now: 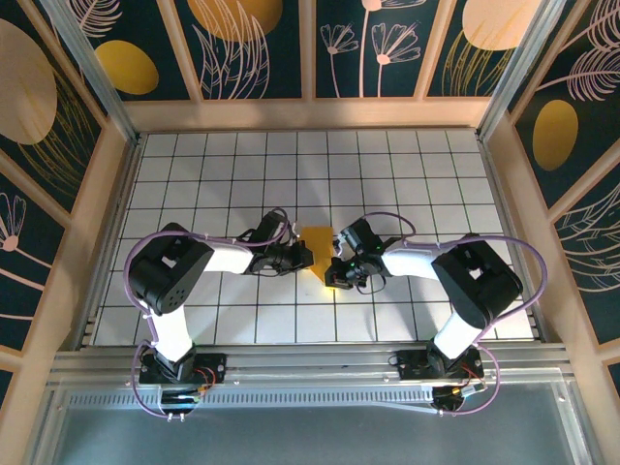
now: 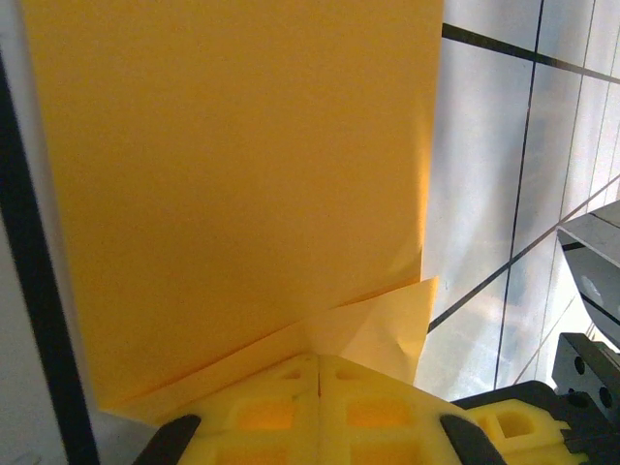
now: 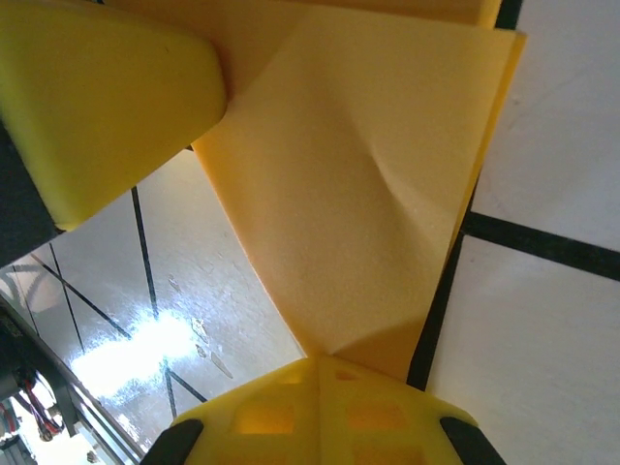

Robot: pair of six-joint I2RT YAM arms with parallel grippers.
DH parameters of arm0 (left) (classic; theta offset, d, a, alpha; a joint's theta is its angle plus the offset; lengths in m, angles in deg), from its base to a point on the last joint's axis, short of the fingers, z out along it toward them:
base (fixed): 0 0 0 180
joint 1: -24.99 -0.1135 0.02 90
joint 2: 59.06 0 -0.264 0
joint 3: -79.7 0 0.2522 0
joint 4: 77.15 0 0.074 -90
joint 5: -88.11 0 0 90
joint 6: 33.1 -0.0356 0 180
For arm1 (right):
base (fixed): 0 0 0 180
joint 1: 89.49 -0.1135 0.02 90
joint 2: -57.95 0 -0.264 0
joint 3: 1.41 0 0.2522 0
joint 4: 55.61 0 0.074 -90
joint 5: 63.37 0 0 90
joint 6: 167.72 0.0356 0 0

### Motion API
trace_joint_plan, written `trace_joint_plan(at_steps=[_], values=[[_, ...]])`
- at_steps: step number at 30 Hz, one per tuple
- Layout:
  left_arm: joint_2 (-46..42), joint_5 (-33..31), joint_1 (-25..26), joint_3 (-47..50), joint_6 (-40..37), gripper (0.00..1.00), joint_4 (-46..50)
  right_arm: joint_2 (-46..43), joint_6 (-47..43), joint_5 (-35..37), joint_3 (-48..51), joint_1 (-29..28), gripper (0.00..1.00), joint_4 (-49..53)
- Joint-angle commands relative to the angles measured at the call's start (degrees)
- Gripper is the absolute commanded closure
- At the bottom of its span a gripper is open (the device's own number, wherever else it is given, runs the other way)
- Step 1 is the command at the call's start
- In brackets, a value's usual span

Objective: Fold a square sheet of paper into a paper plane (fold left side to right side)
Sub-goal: Third fold the triangle at the center of the table.

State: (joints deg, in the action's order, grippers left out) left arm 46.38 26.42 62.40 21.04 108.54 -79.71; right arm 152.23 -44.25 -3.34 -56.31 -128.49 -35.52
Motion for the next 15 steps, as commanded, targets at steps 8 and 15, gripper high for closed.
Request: trace_joint_plan(at_steps=[8,15], values=[[1.7,-2.1,-0.1,0.8,0.7,1.00,2.9,0.5,2.3,-0.4,-3.5,-0.8,1.00,-4.9],[1.6,-2.2,-0.1,0.7,0.6,1.00,3.2,5.2,1.5,1.6,-7.0,-1.9,1.00,-5.1]])
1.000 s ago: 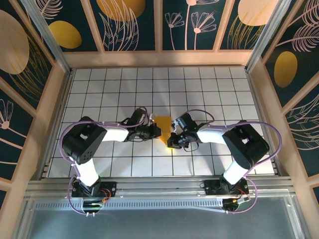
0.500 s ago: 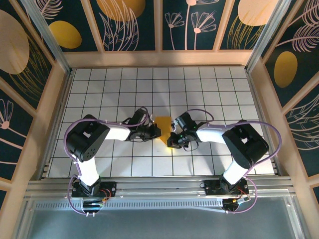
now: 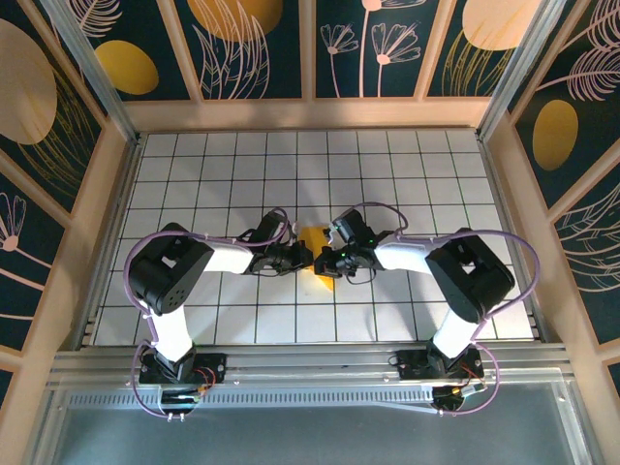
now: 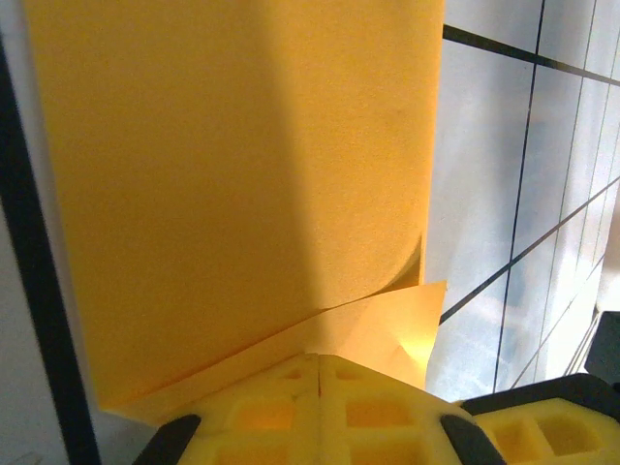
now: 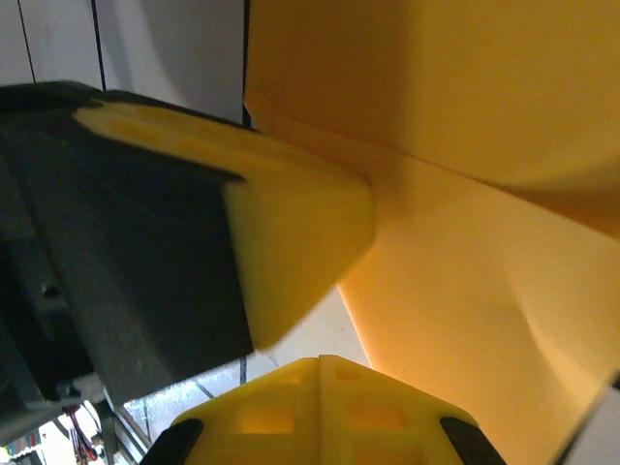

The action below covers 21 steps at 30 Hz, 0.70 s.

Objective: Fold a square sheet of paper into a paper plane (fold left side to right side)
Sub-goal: Third fold the triangle at the center of the table.

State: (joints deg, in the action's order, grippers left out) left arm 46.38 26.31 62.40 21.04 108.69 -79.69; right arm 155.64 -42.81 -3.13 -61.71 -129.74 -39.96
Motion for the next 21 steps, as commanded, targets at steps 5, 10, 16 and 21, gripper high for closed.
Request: trace_joint_plan(at_steps=[5,10,16,21], values=[[1.6,-2.2,-0.1,0.6,0.4,1.00,3.4,3.1,-0.2,2.0,-1.8,-0.7,1.00,-0.1],[1.8,-2.4,-0.1,0.5,0.5,1.00,3.7,4.0,-0.6,3.3,-0.7,-0.8,1.00,1.6],[1.7,-2.6,-0.2,0.3,0.4,1.00,4.1,3.7,-0.6,4.3,2.0,-0.7,1.00,2.6],[1.6,-3.2,-0.2,0.1,0.0,1.00,5.0,1.7,-0.2,4.3,3.7,-0.7,1.00,3.6]])
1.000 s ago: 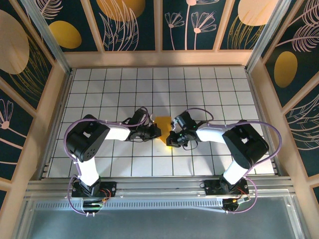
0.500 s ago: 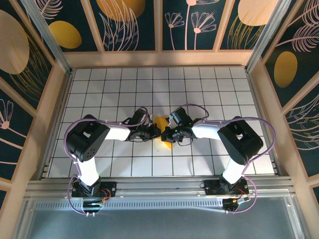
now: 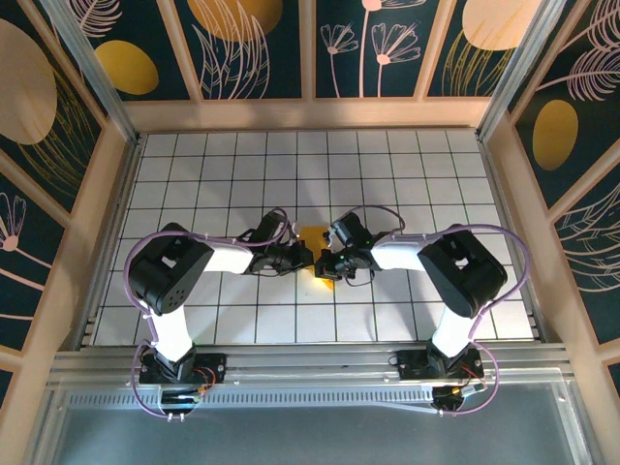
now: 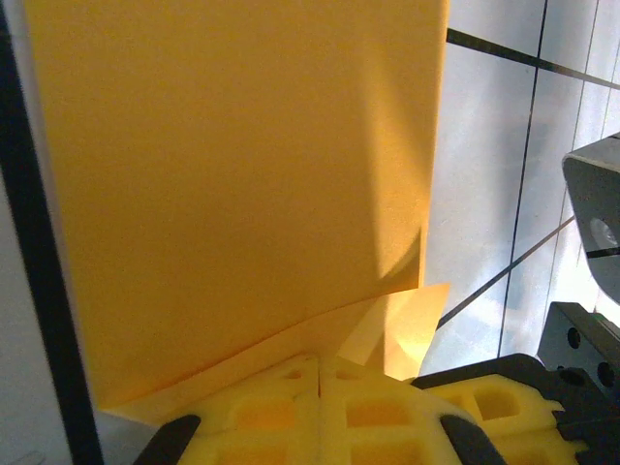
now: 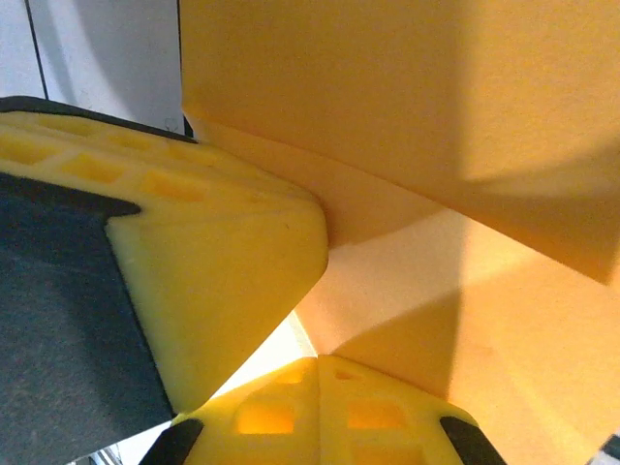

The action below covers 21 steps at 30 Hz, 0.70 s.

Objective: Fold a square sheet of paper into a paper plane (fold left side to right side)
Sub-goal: Third fold the triangle at the center of the table.

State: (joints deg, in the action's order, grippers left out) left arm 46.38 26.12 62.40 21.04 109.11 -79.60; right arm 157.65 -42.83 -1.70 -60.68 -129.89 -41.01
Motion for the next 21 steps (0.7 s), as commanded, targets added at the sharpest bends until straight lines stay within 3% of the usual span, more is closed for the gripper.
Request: trace_joint_plan(at_steps=[1,21], values=[[1.6,-3.1,-0.1,0.0,-0.5,1.00,5.1,-0.9,-0.2,2.9,3.0,-0.5,1.00,5.0],[0.9,-2.5,-0.2,-0.9,-0.2,1.00,4.4,-12.1,-1.9,2.7,6.5,0.6,1.00,12.6]])
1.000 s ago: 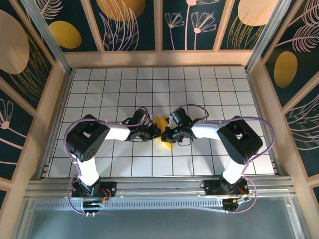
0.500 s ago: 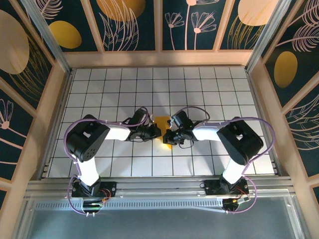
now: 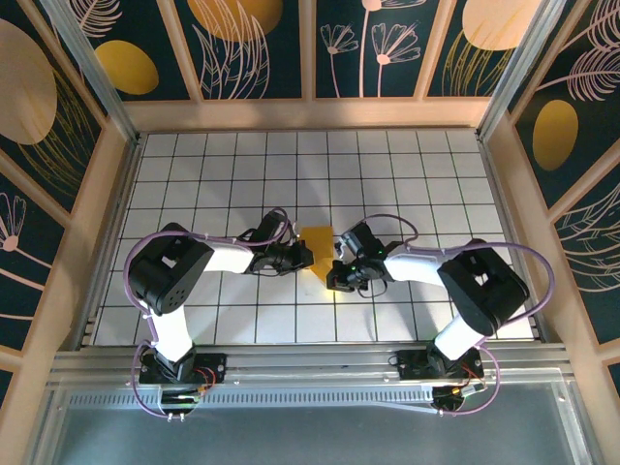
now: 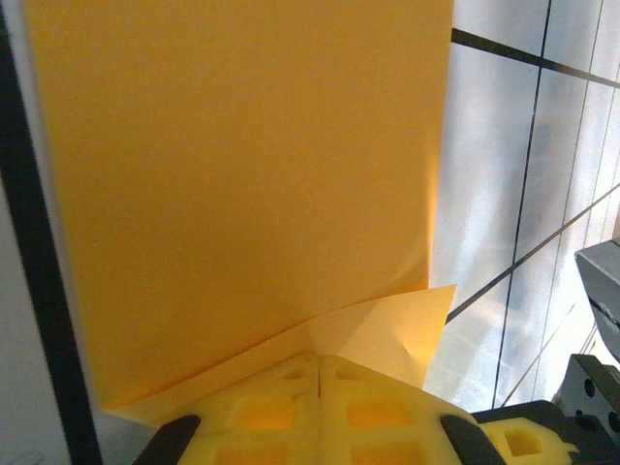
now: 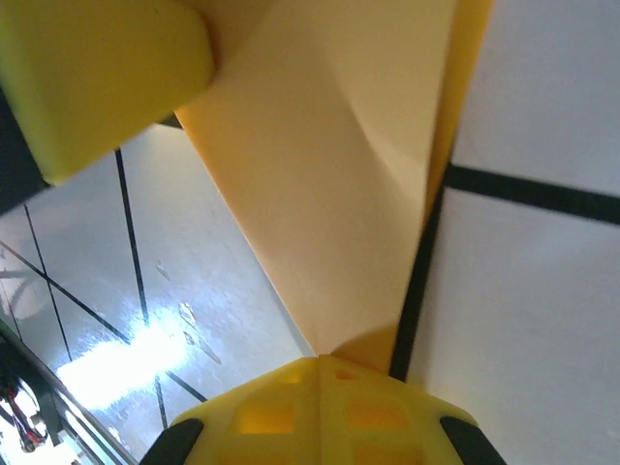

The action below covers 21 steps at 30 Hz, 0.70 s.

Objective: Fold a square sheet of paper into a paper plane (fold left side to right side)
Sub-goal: Third fold the triangle at the center of the table.

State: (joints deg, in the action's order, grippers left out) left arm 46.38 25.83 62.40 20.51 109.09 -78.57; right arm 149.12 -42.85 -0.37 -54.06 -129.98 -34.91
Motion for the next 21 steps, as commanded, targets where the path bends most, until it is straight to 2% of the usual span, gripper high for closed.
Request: trace_joint_plan(at_steps=[1,3,4,7,10,12,16,21], values=[[0.8,-1.6,-0.2,-0.7,0.3,1.00,2.8,-4.8,-2.4,1.6,-0.7,1.1,1.00,6.8],[0.1,-0.5,-0.2,-1.6,1.0,1.00,1.6,-7.0,-3.7,1.7,-1.4,2.3,0.99,6.4],[-0.3,-0.1,-0.2,-2.1,1.2,0.97,1.1,-8.0,-4.6,1.9,-1.7,3.1,0.95,6.0],[-2.0,0.0,-0.5,-4.0,0.9,0.86,1.5,-10.3,-7.3,4.6,-2.3,5.0,0.78,4.2],[-4.5,-0.8,-1.8,-4.5,0.7,0.73,1.8,-12.8,-9.2,8.7,-0.3,5.6,0.57,-2.1],[-6.4,-1.8,-3.0,-3.9,0.6,0.67,2.0,-12.8,-10.5,9.4,0.7,5.8,0.48,-6.2],[-10.3,-3.9,-5.7,-1.2,0.6,0.58,2.1,-7.7,-14.7,8.2,-0.8,5.8,0.43,-8.7],[-11.3,-4.7,-7.5,1.7,1.6,0.56,1.2,-1.5,-16.6,7.4,-2.8,5.6,0.45,-10.1]])
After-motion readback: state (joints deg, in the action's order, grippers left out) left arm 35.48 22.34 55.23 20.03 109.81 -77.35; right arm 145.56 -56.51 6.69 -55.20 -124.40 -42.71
